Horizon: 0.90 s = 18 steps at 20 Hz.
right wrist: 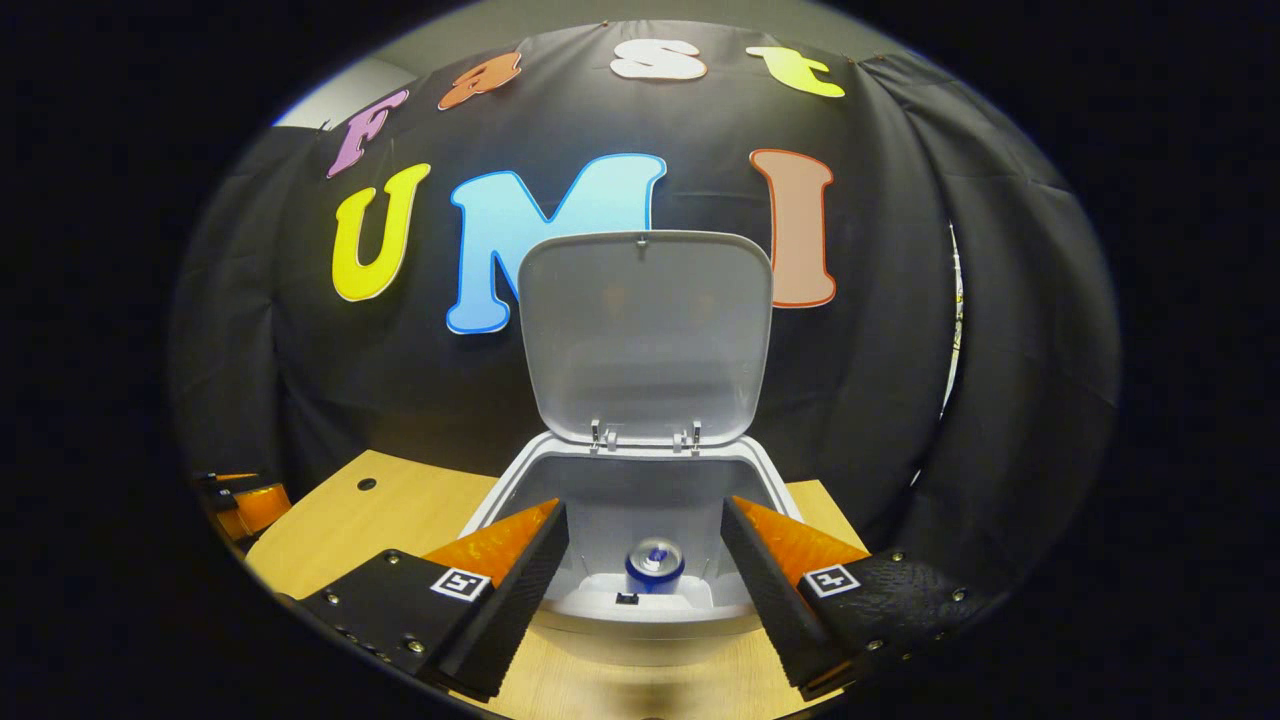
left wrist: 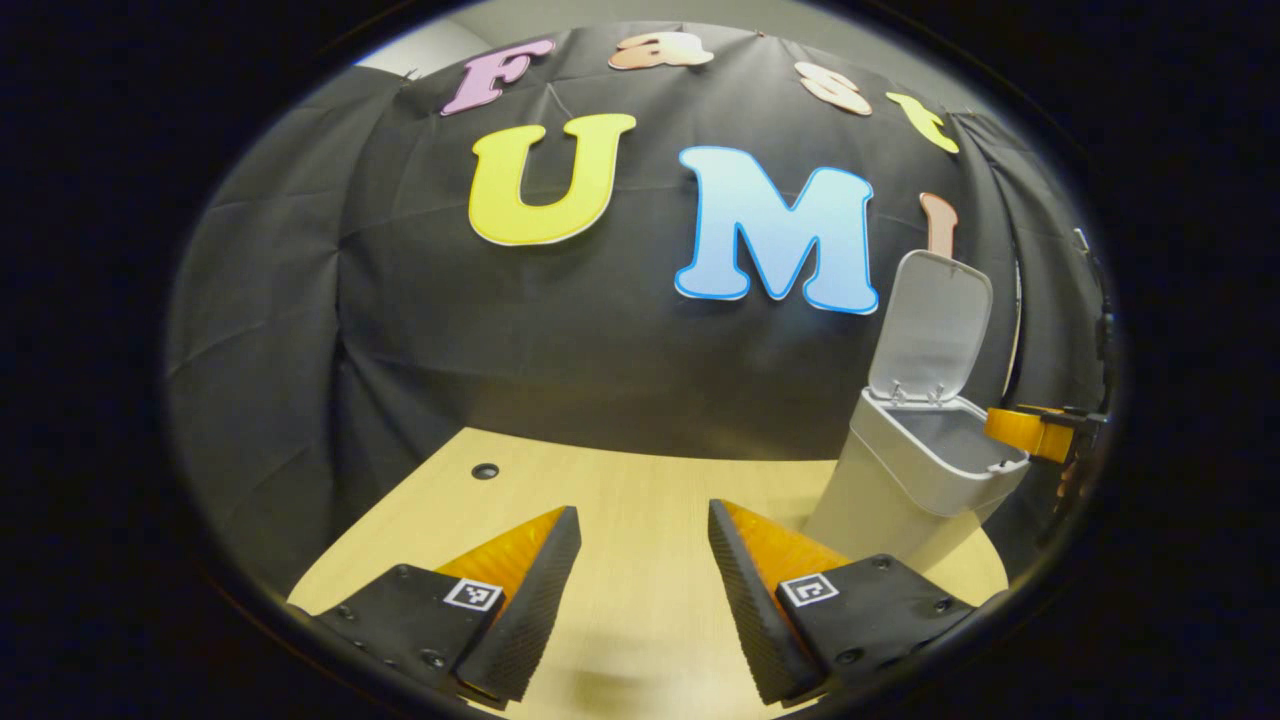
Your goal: Press the lid of the desktop garbage bin to open it, pick up the crumpled paper on the desktop and throw it into the bin, then pick up the pop can on the desktop and drop it into the bin, and finally close the garbage bin lid.
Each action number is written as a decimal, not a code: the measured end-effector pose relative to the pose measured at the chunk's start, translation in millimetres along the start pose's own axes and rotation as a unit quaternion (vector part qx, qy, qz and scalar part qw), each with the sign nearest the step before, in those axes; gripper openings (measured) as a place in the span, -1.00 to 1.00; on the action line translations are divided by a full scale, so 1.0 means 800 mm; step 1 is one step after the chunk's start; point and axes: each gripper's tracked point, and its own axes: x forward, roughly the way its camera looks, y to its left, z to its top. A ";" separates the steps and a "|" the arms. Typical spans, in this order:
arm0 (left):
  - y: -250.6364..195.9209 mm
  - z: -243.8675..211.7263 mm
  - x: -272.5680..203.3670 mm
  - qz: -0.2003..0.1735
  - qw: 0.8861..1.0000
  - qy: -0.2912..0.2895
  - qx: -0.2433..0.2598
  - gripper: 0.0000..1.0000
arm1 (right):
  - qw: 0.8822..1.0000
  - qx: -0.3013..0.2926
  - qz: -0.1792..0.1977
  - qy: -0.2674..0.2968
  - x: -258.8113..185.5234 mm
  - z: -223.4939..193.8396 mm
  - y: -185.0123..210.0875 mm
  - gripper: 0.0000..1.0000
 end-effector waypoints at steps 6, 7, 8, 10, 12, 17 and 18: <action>0.004 0.000 -0.004 0.001 1.000 0.000 -0.001 0.72 | 1.000 0.001 0.003 -0.017 0.002 0.023 0.006 0.95; 0.005 0.000 -0.005 0.001 1.000 0.000 -0.003 0.72 | 1.000 0.000 0.004 -0.022 0.004 0.032 0.007 0.95; 0.007 0.001 -0.006 0.002 1.000 0.000 -0.004 0.72 | 1.000 -0.002 0.005 -0.030 0.005 0.042 0.007 0.95; 0.008 0.000 -0.007 0.003 1.000 0.000 -0.005 0.73 | 0.999 -0.008 0.007 -0.044 0.010 0.067 0.008 0.96; 0.010 -0.001 -0.008 0.005 1.000 0.001 -0.002 0.73 | 0.998 -0.012 0.010 -0.056 0.014 0.091 0.010 0.95; 0.020 -0.005 -0.013 0.011 1.000 0.004 -0.007 0.73 | 0.995 -0.015 0.007 -0.096 0.023 0.158 0.008 0.94; 0.023 -0.006 -0.015 0.013 1.000 0.005 -0.008 0.73 | 0.995 -0.014 0.005 -0.103 0.026 0.168 0.008 0.95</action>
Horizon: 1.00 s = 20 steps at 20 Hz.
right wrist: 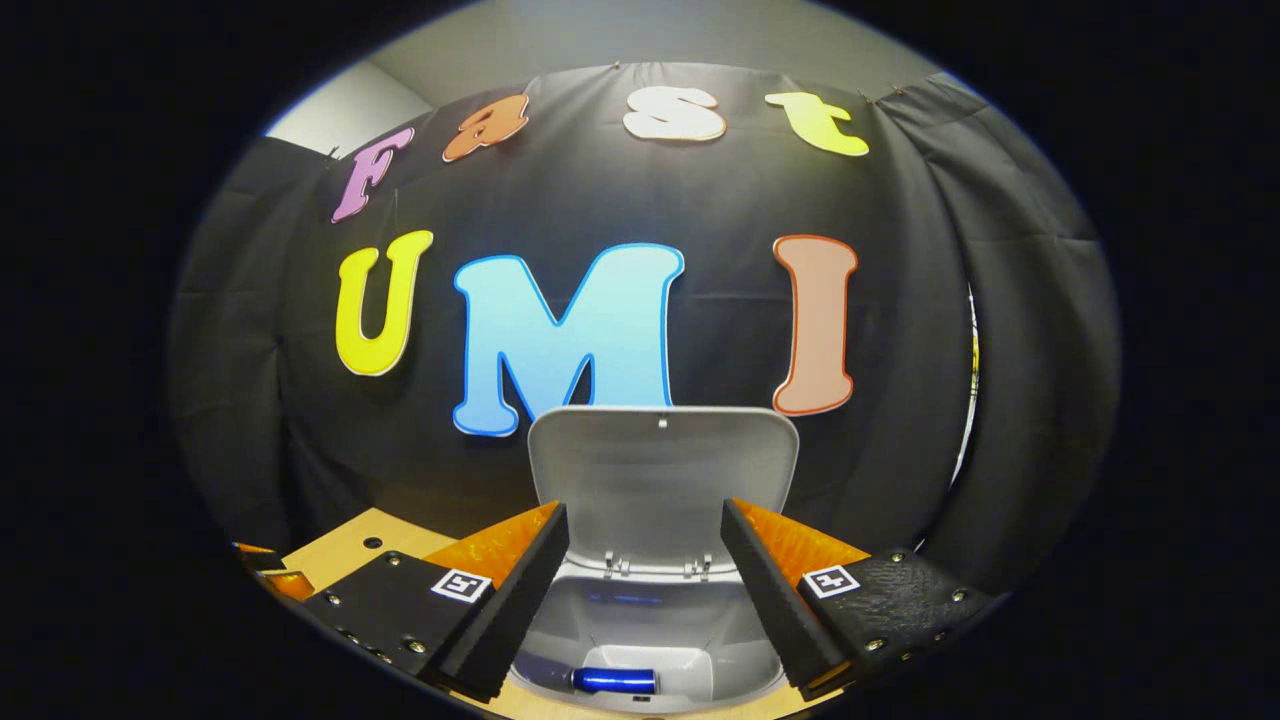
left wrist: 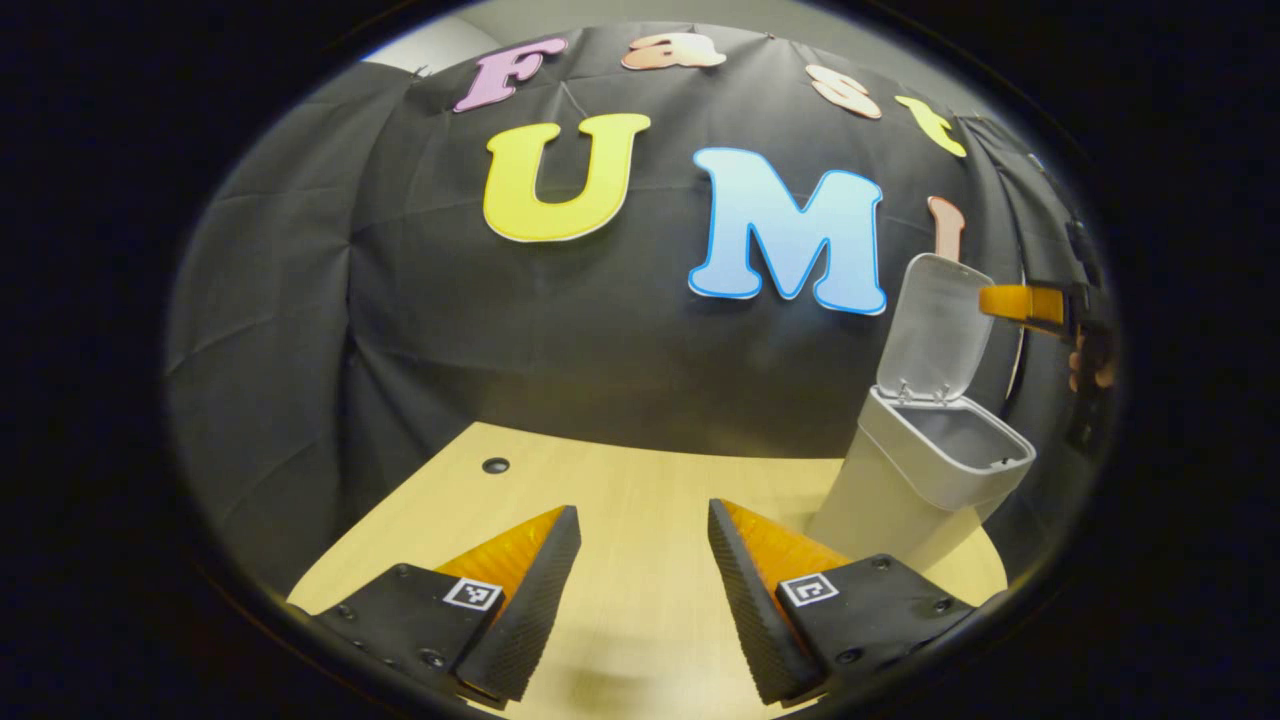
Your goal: Press the lid of the desktop garbage bin to open it, pick up the crumpled paper on the desktop and throw it into the bin, then pick up the pop can on the desktop and drop it into the bin, and finally close the garbage bin lid.
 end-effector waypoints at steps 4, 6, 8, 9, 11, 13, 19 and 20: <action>0.012 -0.006 -0.007 0.009 1.000 0.003 0.003 0.70 | 1.000 0.002 -0.004 -0.021 0.018 0.039 -0.006 0.94; 0.017 -0.011 -0.011 0.013 1.000 0.007 0.005 0.72 | 0.999 0.007 -0.007 -0.036 0.032 0.063 -0.010 0.95; 0.021 -0.015 -0.015 0.016 1.000 0.009 0.000 0.73 | 0.999 0.012 -0.012 -0.045 0.047 0.079 -0.014 0.94; 0.024 -0.017 -0.016 0.019 1.000 0.010 -0.003 0.73 | 0.999 0.015 -0.016 -0.047 0.054 0.084 -0.016 0.94; 0.031 -0.020 -0.019 0.024 1.000 0.013 -0.005 0.73 | 0.999 0.016 -0.022 -0.040 0.069 0.083 -0.020 0.94; 0.039 -0.022 -0.023 0.031 0.999 0.014 -0.007 0.73 | 0.999 0.021 -0.026 -0.031 0.081 0.076 -0.023 0.94; 0.051 -0.029 -0.025 0.043 0.999 0.017 -0.008 0.70 | 0.999 0.022 -0.024 -0.019 0.085 0.061 -0.027 0.96; 0.048 -0.031 -0.024 0.041 0.999 0.017 -0.007 0.72 | 0.999 0.021 -0.024 -0.023 0.080 0.059 -0.026 0.96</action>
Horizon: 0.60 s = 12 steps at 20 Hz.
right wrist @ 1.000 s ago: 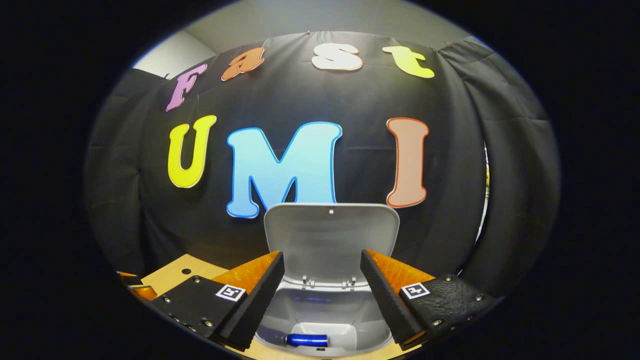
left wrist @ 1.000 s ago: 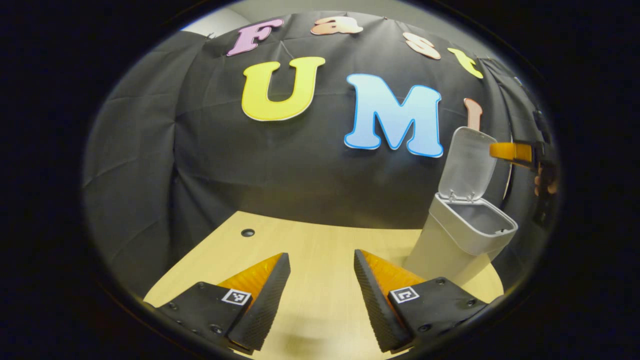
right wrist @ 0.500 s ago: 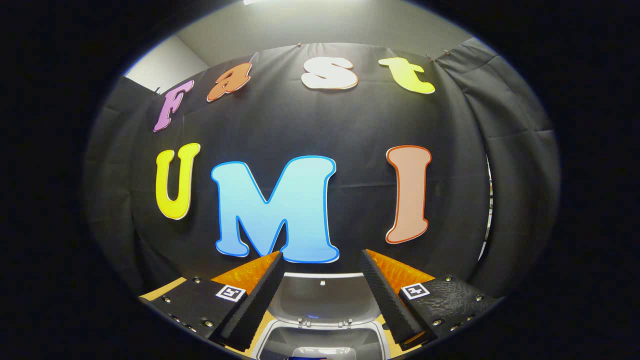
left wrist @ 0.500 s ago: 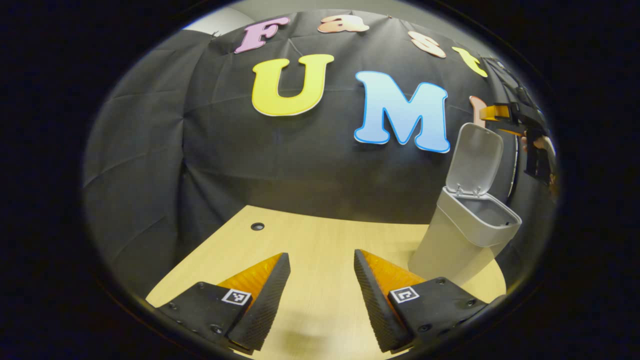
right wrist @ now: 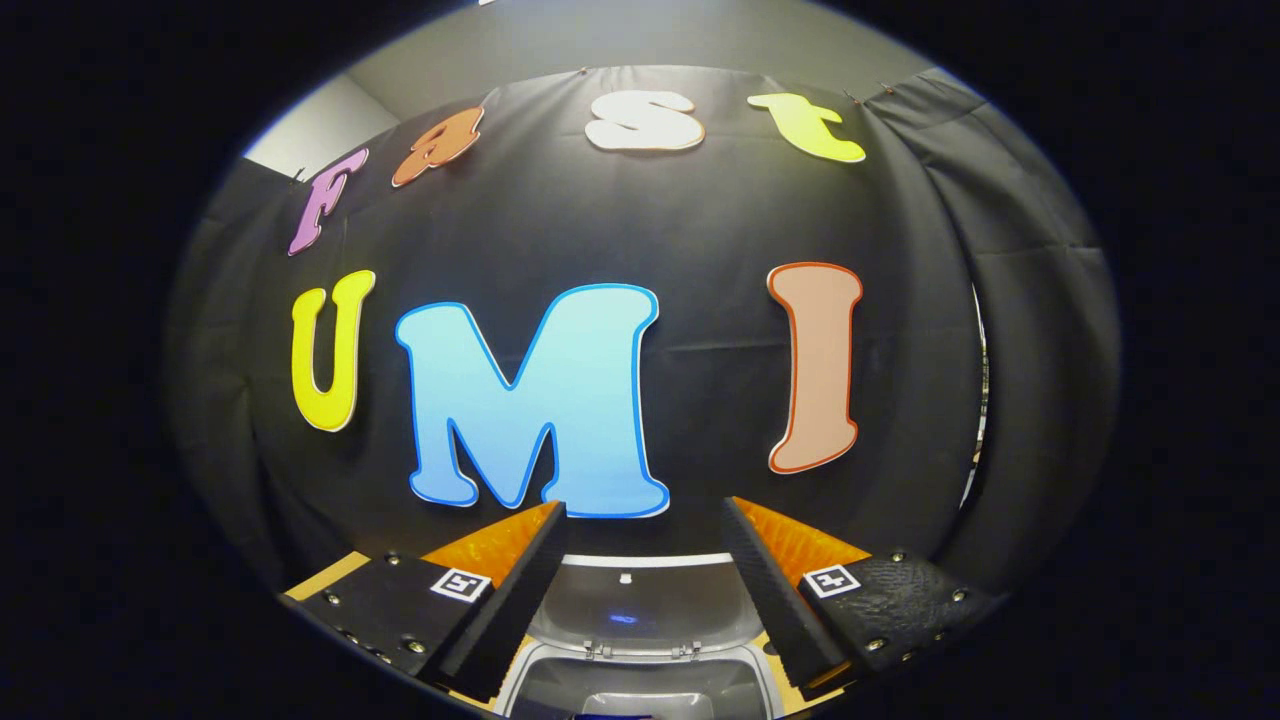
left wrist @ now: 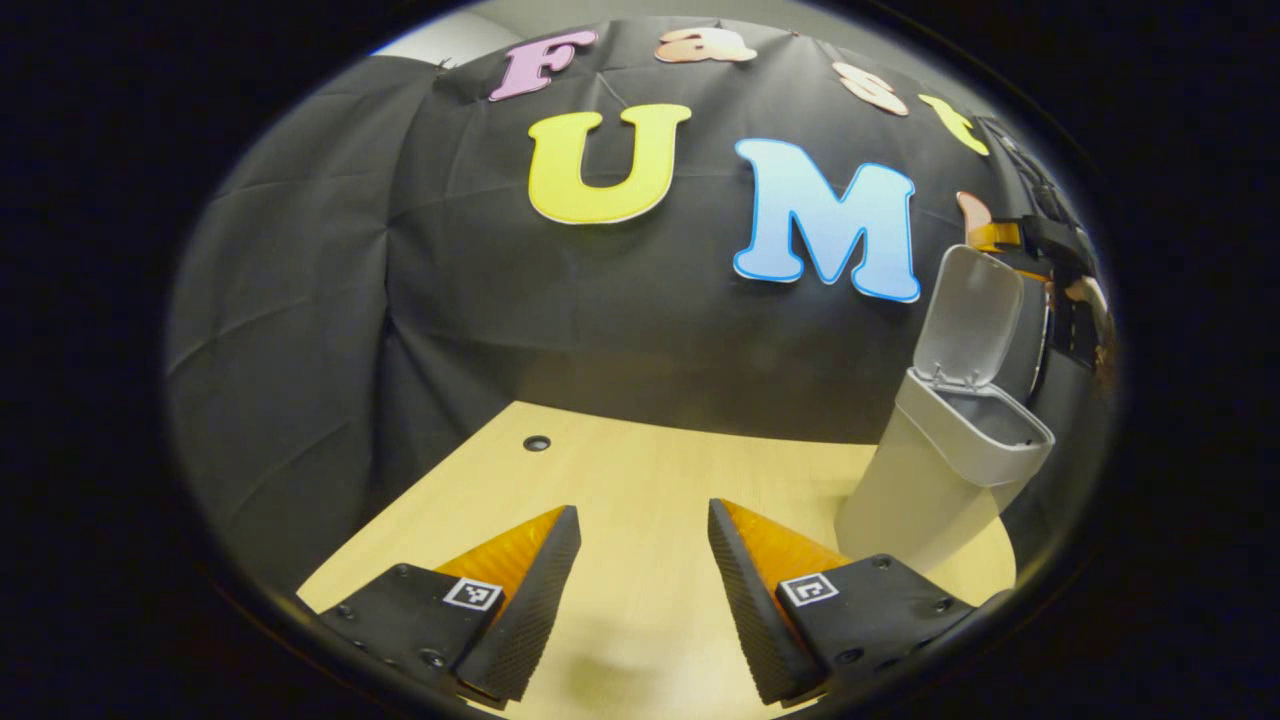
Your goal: Press the lid of the desktop garbage bin to open it, pick up the crumpled paper on the desktop and throw it into the bin, then pick up the pop can on the desktop and drop it into the bin, and finally close the garbage bin lid.
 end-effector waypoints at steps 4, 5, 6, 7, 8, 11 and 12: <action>-0.023 -0.005 0.002 -0.016 1.000 0.002 0.004 0.67 | 1.000 -0.005 -0.002 -0.005 -0.041 -0.016 0.003 0.96; -0.030 -0.008 0.003 -0.021 1.000 0.003 0.004 0.67 | 1.000 -0.006 -0.002 -0.004 -0.054 -0.022 0.004 0.96; -0.038 -0.009 0.003 -0.026 1.000 0.004 0.004 0.69 | 1.000 -0.005 -0.003 -0.001 -0.075 -0.030 0.004 0.96; -0.045 -0.011 0.003 -0.033 0.999 0.005 0.003 0.69 | 1.000 -0.003 -0.003 0.003 -0.087 -0.038 0.004 0.96; -0.052 -0.010 0.004 -0.038 0.999 0.005 0.004 0.69 | 1.000 -0.002 -0.001 0.009 -0.099 -0.049 0.005 0.96; -0.071 -0.008 0.007 -0.053 0.999 0.004 0.009 0.67 | 0.999 -0.002 0.006 0.040 -0.121 -0.092 0.006 0.96; -0.076 -0.007 0.008 -0.057 0.998 0.004 0.010 0.67 | 0.999 0.001 0.008 0.049 -0.128 -0.107 0.007 0.96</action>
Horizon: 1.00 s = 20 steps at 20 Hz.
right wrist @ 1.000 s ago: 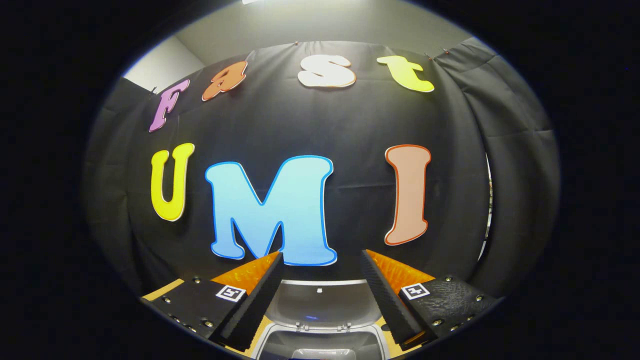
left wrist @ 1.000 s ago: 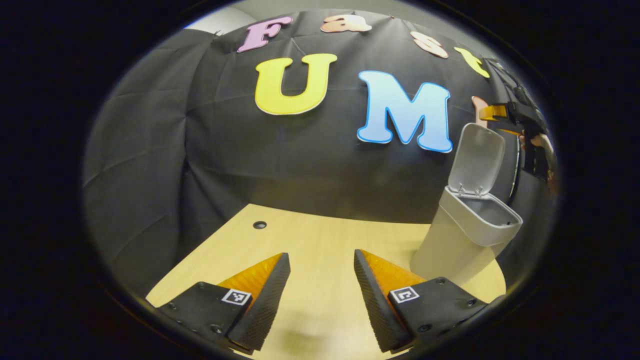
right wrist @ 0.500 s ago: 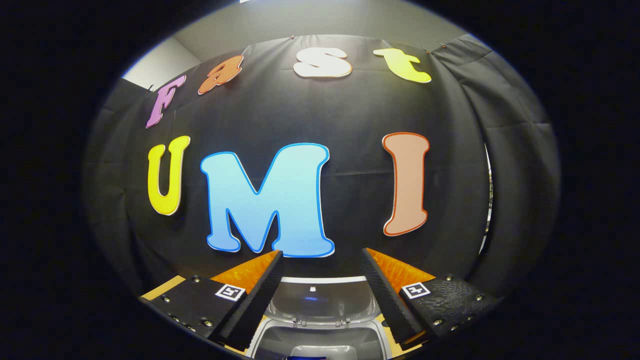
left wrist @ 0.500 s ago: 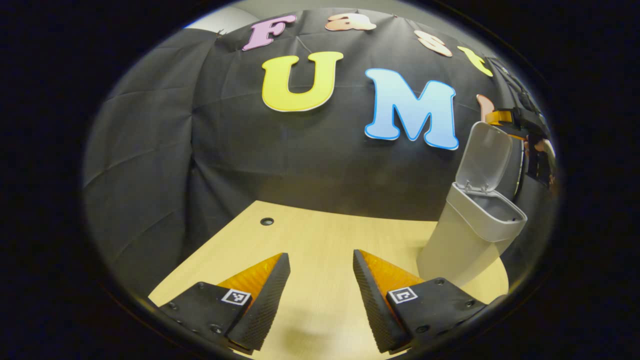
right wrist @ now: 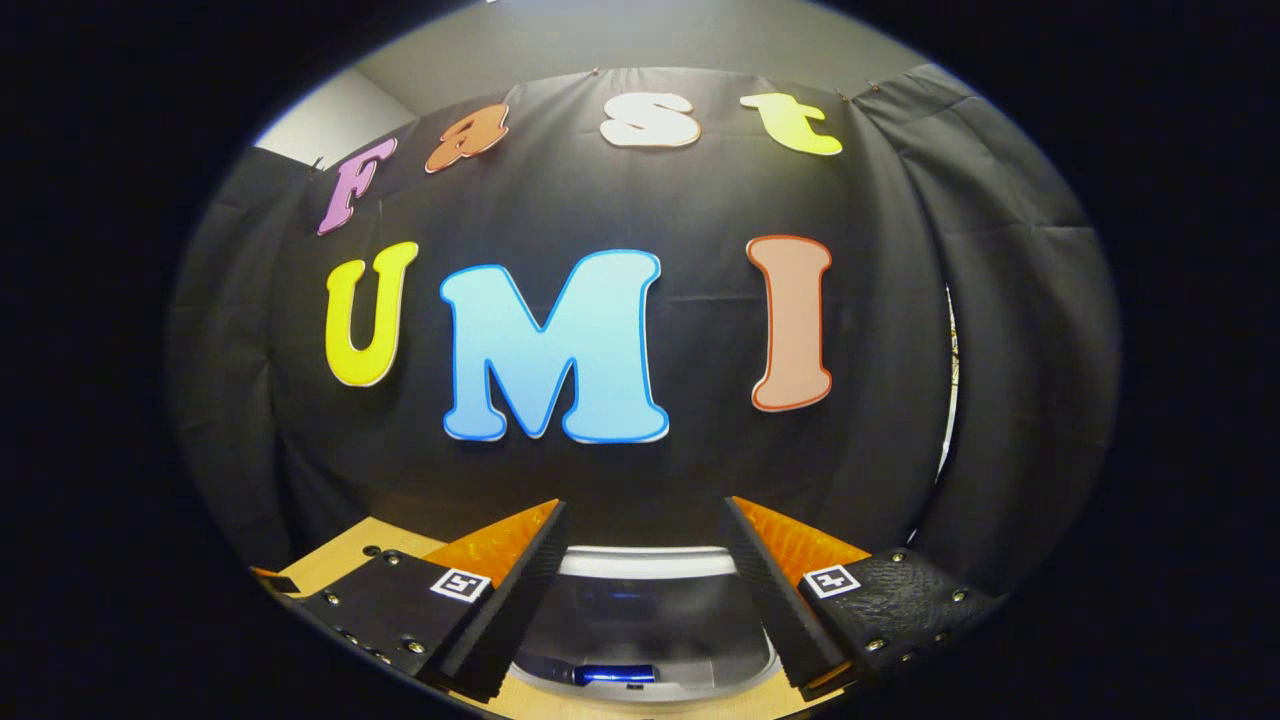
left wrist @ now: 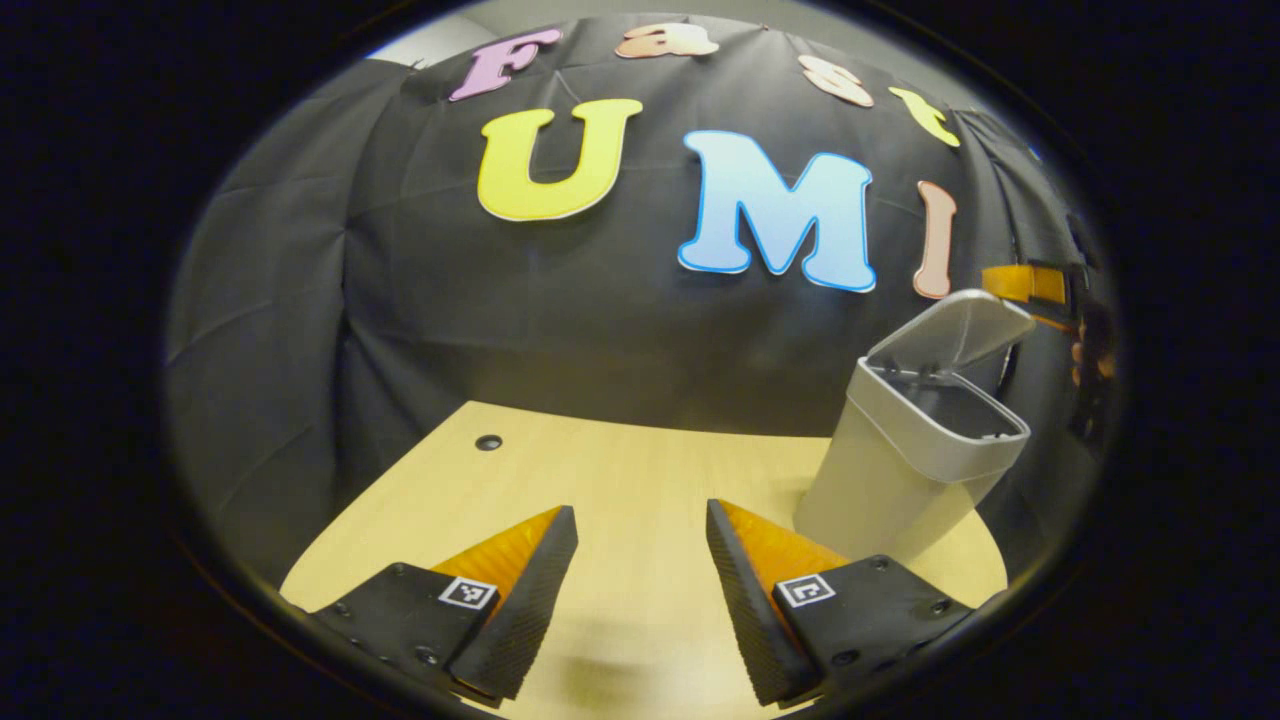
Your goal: Press the lid of the desktop garbage bin to open it, pick up the crumpled paper on the desktop and throw it into the bin, then pick up the pop can on the desktop and drop it into the bin, and finally close the garbage bin lid.
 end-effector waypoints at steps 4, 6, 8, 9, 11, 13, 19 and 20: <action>-0.018 0.001 0.003 -0.014 1.000 -0.001 0.000 0.67 | 0.999 0.001 -0.001 0.049 -0.012 -0.068 -0.001 0.96; -0.024 0.001 0.003 -0.018 1.000 -0.002 0.002 0.67 | 0.997 0.003 0.001 0.074 -0.015 -0.096 -0.001 0.97; -0.028 0.004 0.003 -0.021 1.000 -0.003 0.004 0.67 | 0.997 0.001 0.003 0.079 -0.017 -0.107 -0.001 0.96; -0.029 0.004 0.003 -0.021 1.000 -0.003 0.004 0.67 | 0.996 -0.003 0.003 0.085 -0.018 -0.112 -0.001 0.96; -0.028 0.003 0.002 -0.020 1.000 -0.002 0.002 0.67 | 0.996 -0.008 0.001 0.090 -0.017 -0.120 -0.001 0.97; -0.028 0.002 0.002 -0.019 1.000 -0.002 0.000 0.67 | 0.996 -0.011 0.000 0.085 -0.017 -0.121 -0.001 0.97; -0.028 0.002 0.002 -0.018 1.000 -0.002 -0.002 0.67 | 0.999 -0.003 0.000 0.049 -0.018 -0.134 -0.001 0.98; -0.030 0.002 0.001 -0.019 1.000 -0.002 -0.001 0.67 | 0.999 -0.008 0.001 0.050 -0.020 -0.137 0.000 0.99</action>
